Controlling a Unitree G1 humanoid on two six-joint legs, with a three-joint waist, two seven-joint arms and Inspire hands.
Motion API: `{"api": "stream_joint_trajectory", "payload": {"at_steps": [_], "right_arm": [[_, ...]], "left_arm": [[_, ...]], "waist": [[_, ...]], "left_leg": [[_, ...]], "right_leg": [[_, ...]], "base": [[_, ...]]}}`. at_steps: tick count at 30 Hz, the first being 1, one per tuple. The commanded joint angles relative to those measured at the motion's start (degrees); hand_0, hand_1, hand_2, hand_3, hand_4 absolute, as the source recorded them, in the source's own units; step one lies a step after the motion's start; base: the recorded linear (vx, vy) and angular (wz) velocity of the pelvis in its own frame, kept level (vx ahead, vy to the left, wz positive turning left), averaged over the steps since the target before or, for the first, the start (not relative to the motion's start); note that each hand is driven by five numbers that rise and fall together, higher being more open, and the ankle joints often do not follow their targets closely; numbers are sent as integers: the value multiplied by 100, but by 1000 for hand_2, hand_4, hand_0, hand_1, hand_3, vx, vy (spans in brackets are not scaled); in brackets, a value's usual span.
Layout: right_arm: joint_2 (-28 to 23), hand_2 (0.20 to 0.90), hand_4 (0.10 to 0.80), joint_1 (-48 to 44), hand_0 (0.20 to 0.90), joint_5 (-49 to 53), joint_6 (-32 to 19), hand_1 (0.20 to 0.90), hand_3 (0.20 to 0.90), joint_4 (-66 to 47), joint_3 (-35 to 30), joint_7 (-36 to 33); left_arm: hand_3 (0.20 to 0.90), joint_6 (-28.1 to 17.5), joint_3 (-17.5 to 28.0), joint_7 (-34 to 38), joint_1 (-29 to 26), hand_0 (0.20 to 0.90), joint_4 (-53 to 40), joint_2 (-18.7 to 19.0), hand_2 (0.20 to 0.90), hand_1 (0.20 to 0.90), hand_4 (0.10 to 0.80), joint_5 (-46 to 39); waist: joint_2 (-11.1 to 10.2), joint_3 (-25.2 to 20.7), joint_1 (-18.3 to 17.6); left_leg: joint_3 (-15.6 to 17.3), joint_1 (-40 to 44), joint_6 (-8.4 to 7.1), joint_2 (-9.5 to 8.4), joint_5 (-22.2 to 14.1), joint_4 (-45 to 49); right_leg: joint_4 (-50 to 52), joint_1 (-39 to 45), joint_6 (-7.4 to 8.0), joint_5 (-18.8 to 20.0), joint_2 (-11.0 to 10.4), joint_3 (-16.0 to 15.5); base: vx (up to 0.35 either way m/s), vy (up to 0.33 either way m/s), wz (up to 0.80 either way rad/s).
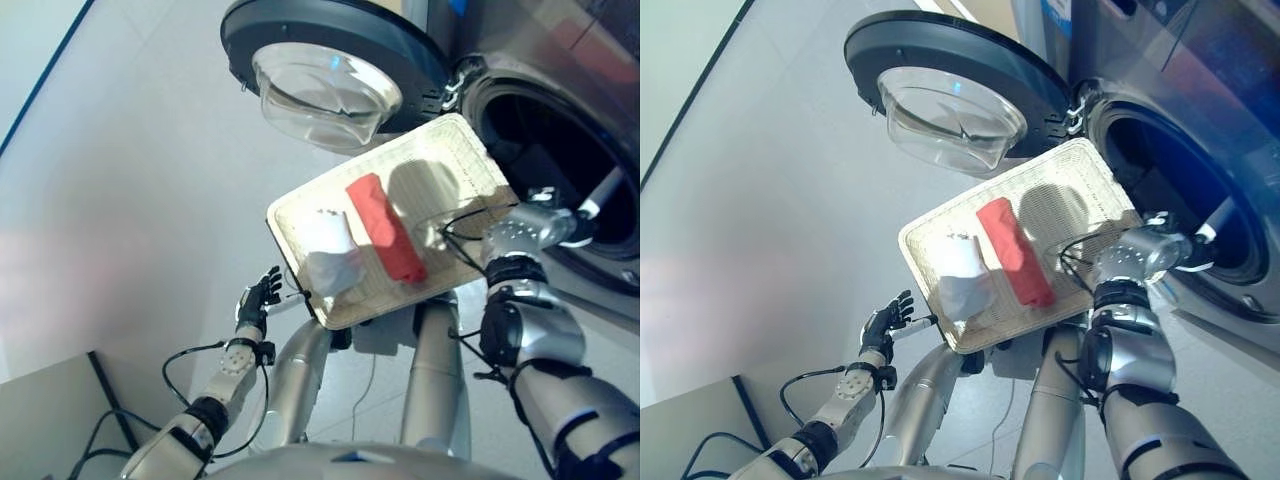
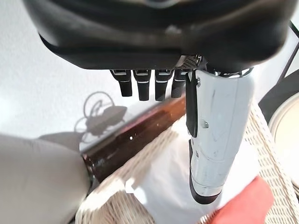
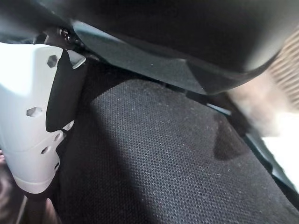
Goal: Pick up the clothes and place them into the washing machine
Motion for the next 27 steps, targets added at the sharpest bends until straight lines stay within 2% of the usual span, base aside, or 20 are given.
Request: {"api": "stream_joint_trajectory", "payload": {"at_steps": [1, 5, 7, 8, 10, 11, 13, 14, 15, 16, 21, 22, 23, 24, 27], "right_arm": [[-884, 200, 300, -519, 200, -930, -612, 200, 200, -573, 387, -213], [-1139, 200, 300, -608, 200, -1382, -611, 200, 200, -946, 434, -493], [-1319, 200, 300, -711, 200, -1534, -561, 200, 200, -1009, 546, -498], [-1379, 200, 300, -763, 200, -1576, -564, 200, 200, -1029, 587, -495], [-1540, 200, 300, -849, 200, -1728, -514, 200, 200, -1096, 695, -517], [-1599, 200, 300, -902, 200, -1776, -505, 200, 200, -1129, 736, -495], [-1763, 200, 300, -1005, 200, -1885, -512, 200, 200, -1253, 835, -476], [-1838, 200, 300, -1065, 200, -1964, -485, 200, 200, -1297, 907, -489], [-1844, 200, 300, -1058, 200, -1970, -485, 200, 200, -1299, 907, -496], [-2049, 200, 300, -1205, 200, -2072, -438, 200, 200, -1317, 1036, -488], [-2502, 200, 300, -1651, 200, -2216, -178, 200, 200, -1063, 1550, -463], [-2508, 321, 386, -1724, 321, -2230, -137, 321, 321, -1055, 1629, -450], [-2521, 507, 520, -1751, 507, -2249, -108, 507, 507, -1067, 1669, -442], [-2512, 900, 800, -1785, 900, -2241, -81, 900, 900, -1064, 1690, -425], [-2490, 900, 800, -1837, 900, -2217, -79, 900, 900, -1041, 1723, -446]], "left_arm": [[900, -351, 81, 148, 121, 900, -47, 230, 900, 900, 800, 66], [900, -398, 111, 189, 167, 900, -140, 255, 900, 900, 800, 79], [900, -425, 157, 197, 202, 900, -140, 269, 900, 900, 800, 76], [900, -436, 182, 201, 209, 900, -142, 275, 900, 900, 800, 82], [900, -450, 225, 198, 238, 900, -131, 295, 900, 900, 800, 69], [900, -462, 259, 202, 239, 900, -134, 318, 900, 900, 800, 69], [900, -478, 291, 204, 276, 900, -158, 346, 900, 900, 800, 80], [900, -484, 313, 193, 281, 900, -188, 363, 900, 900, 800, 83], [900, -484, 304, 194, 286, 900, -190, 360, 900, 900, 800, 82], [900, -498, 339, 173, 308, 900, -215, 394, 900, 900, 800, 72], [900, -501, 381, 174, 333, 900, -184, 472, 900, 900, 800, 74], [900, -496, 394, 178, 333, 900, -195, 476, 900, 900, 800, 68], [900, -495, 410, 180, 338, 900, -199, 478, 900, 900, 800, 50], [900, -495, 405, 179, 352, 900, -196, 468, 900, 900, 800, 41], [900, -476, 409, 182, 354, 900, -178, 464, 900, 900, 800, -19]], "waist": [[257, -387, -13], [371, -446, 7], [413, -439, -3], [425, -491, 37], [454, -489, 26], [445, -538, 63], [449, -546, 50], [443, -600, 85], [450, -564, 57], [420, -648, 93], [350, -659, 80], [339, -652, 74], [320, -657, 71], [316, -657, 60], [289, -674, 58]], "left_leg": [[-499, -77, -577, 47, -572, 423], [-437, -65, -593, 3, -530, 276], [-327, -110, -579, 12, -351, 207], [-407, -46, -606, -17, -485, 176], [-313, -79, -597, 12, -306, 101], [-401, -25, -627, -10, -410, 82], [-332, -50, -625, 20, -249, 14], [-431, 16, -662, 0, -353, -24], [-349, -31, -638, 23, -227, -31], [-464, 60, -693, 5, -310, -115], [-413, 83, -725, 59, -59, -339], [-419, 91, -738, 73, -10, -390], [-434, 102, -752, 78, 16, -435], [-444, 118, -762, 84, 49, -475], [-484, 147, -798, 107, 126, -579]], "right_leg": [[653, 295, -118, -989, 182, -154], [615, 232, -127, -966, 162, -73], [552, 181, -156, -785, 146, -81], [570, 234, -130, -931, 163, -38], [484, 202, -163, -760, 142, -83], [494, 250, -138, -875, 160, -45], [416, 241, -168, -740, 162, -100], [411, 306, -146, -860, 181, -73], [383, 268, -171, -729, 167, -117], [345, 365, -152, -852, 198, -102], [140, 420, -171, -640, 227, -206], [85, 439, -177, -596, 239, -217], [44, 454, -178, -574, 251, -228], [-8, 481, -181, -554, 258, -244], [-104, 527, -189, -507, 281, -281]], "base": [[34, 66, 0], [14, 31, -9], [-39, 6, -2], [19, 7, -8], [8, -18, -8], [11, -38, -7], [12, -48, -6], [-91, -38, -3], [107, -43, -3], [7, -57, 0], [-51, -59, -1], [-25, -52, -3], [-21, -51, -2], [0, 0, 0], [-4, -50, 1]]}}
